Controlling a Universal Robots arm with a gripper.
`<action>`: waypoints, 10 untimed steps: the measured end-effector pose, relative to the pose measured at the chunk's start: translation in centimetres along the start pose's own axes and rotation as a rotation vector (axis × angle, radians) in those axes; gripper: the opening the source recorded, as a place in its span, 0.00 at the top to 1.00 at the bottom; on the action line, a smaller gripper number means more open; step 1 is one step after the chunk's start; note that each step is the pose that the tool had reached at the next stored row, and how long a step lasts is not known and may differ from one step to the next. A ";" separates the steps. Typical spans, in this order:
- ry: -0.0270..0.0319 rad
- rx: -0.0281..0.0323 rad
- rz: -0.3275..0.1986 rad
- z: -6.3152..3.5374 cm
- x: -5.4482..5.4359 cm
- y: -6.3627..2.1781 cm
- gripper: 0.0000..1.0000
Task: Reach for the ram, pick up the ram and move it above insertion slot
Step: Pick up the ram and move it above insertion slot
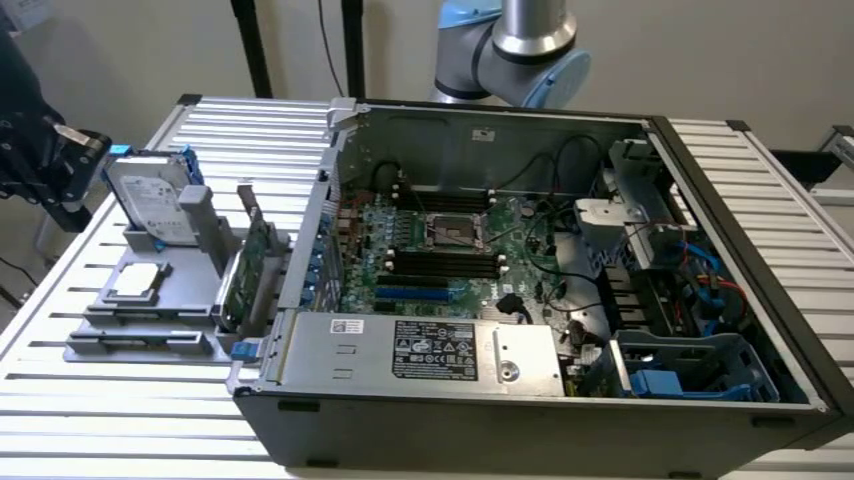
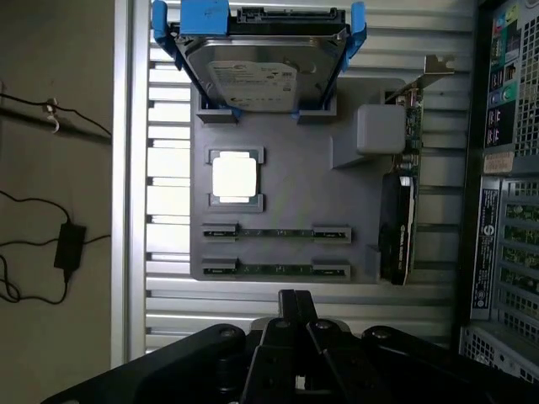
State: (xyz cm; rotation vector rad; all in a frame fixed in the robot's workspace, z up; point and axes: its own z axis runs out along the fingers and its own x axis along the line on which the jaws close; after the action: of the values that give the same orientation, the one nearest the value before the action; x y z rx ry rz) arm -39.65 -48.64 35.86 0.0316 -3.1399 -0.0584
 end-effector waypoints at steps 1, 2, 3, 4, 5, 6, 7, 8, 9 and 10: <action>0.0000 0.0000 0.000 0.00 0.0 0.00 0.89; 0.0000 0.0000 0.000 0.00 0.0 0.00 0.89; 0.0000 0.0000 0.000 0.00 0.0 0.00 0.89; 0.0000 0.0000 0.000 0.00 0.0 0.00 0.89; 0.0000 0.0000 0.000 0.00 0.0 0.00 0.89; 0.0000 0.0000 0.000 0.00 0.0 0.00 0.89; 0.0000 0.0000 -0.003 0.00 0.0 0.00 0.89; 0.0006 0.0000 -0.016 0.00 0.0 0.00 0.89; 0.0013 0.0001 -0.034 0.00 0.0 0.00 0.89; 0.0019 0.0000 -0.053 0.00 0.0 0.00 0.89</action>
State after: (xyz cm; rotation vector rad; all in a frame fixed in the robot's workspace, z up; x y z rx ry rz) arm -39.66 -48.65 35.86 0.1144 -3.1371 -0.0583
